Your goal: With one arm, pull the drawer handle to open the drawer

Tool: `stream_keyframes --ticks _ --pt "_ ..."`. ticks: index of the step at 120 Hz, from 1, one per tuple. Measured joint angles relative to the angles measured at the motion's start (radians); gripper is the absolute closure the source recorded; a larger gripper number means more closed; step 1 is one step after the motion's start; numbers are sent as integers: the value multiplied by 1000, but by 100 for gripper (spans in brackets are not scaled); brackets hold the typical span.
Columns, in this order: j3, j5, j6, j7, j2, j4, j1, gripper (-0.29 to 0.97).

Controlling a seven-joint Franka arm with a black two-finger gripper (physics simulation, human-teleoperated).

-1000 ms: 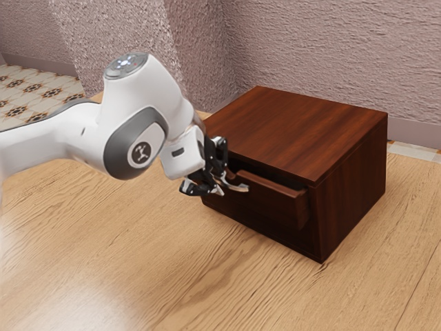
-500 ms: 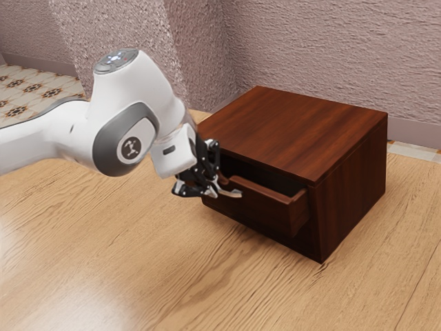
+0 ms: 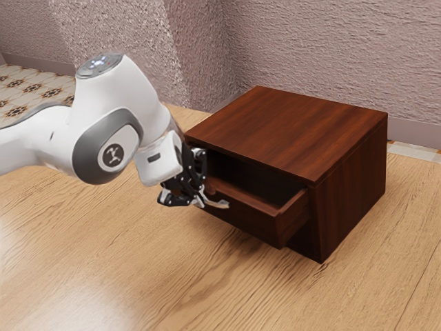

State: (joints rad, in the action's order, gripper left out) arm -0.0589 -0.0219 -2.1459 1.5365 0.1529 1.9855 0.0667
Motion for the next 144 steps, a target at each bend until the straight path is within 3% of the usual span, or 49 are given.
stream_keyframes --ticks 144 --pt "0 -39 15 -12 244 227 14 75"
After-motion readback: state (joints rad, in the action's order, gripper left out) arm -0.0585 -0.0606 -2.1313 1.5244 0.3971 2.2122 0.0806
